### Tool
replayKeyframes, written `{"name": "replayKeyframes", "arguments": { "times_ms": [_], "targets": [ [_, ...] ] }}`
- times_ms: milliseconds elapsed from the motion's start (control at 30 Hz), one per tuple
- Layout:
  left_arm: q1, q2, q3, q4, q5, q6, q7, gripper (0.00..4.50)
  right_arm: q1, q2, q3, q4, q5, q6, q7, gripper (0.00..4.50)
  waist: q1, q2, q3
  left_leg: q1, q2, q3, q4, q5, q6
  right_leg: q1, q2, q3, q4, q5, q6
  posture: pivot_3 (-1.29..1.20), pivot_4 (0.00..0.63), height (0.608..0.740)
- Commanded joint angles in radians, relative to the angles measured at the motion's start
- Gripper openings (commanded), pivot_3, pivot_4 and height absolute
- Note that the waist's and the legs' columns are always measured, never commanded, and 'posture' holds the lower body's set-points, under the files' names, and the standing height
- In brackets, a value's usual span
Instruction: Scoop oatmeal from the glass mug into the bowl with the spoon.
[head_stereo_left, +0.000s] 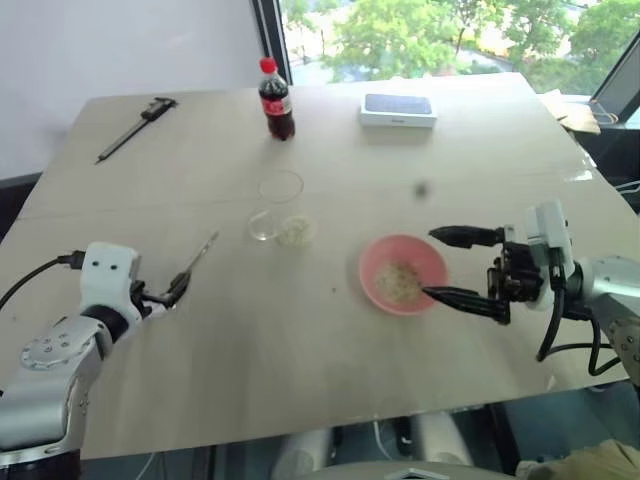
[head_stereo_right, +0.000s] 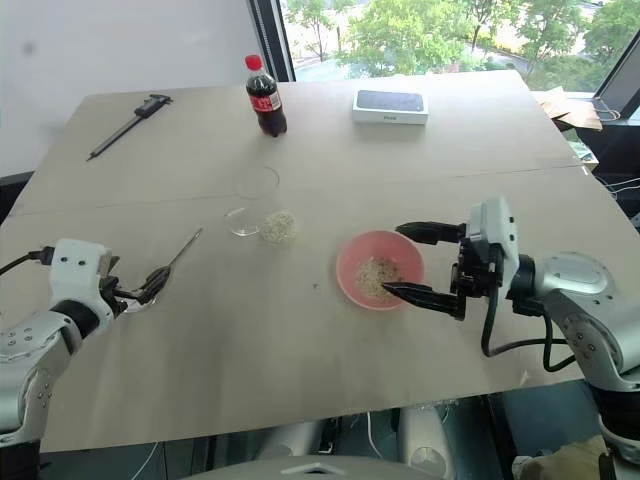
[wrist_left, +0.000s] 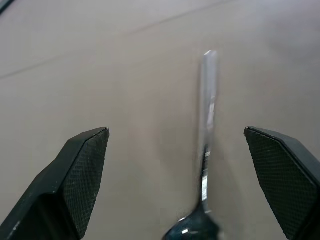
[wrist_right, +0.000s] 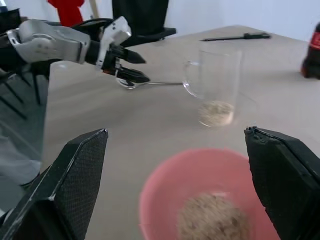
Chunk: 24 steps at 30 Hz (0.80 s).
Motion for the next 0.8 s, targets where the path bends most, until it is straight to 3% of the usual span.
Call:
{"name": "replayKeyframes", "arguments": {
  "times_ms": [33,300,400,667,800],
  "targets": [
    [0.008,0.035,-0.041,0.050,0.013,0.018,-0.068,4.50,-0.033,0.006,-0.005,-0.068,0.033,0.022,-0.031,4.42,0.003,0.000,0.000,0.000,0.000,0.000,0.000,0.000,0.000,0.000,0.000,0.000,0.000,0.000,0.000,0.00,0.150,0.740],
    [-0.061,0.096,-0.125,0.233,0.052,-0.058,-0.214,4.50,-0.063,0.012,0.001,-0.080,0.048,0.053,-0.044,4.42,0.003,0.003,-0.002,0.001,-0.001,-0.001,-0.001,0.000,-0.001,0.000,-0.002,-0.001,0.002,0.000,0.000,0.00,0.150,0.740],
    [-0.079,0.118,-0.150,0.288,0.062,-0.080,-0.264,3.67,-0.074,0.014,0.007,-0.076,0.047,0.058,-0.041,4.50,0.001,0.005,-0.003,0.003,-0.001,-0.001,-0.001,-0.001,0.001,0.001,-0.001,0.000,0.004,0.000,0.000,0.00,0.150,0.740],
    [-0.053,0.045,-0.119,0.315,-0.020,-0.009,-0.309,0.12,-0.096,0.020,0.010,-0.075,0.058,0.073,-0.051,4.50,0.000,0.012,-0.008,0.004,0.000,-0.001,-0.001,-0.001,0.001,0.000,-0.001,0.000,0.006,0.000,-0.001,0.00,0.150,0.740],
    [-0.020,-0.021,-0.073,0.285,-0.013,-0.060,-0.248,0.05,-0.109,0.023,0.018,-0.064,0.057,0.078,-0.048,4.50,-0.003,0.019,-0.012,0.005,0.000,0.002,-0.001,-0.001,0.001,0.000,-0.001,0.003,0.005,0.000,0.000,0.00,0.150,0.740]
  ]
}}
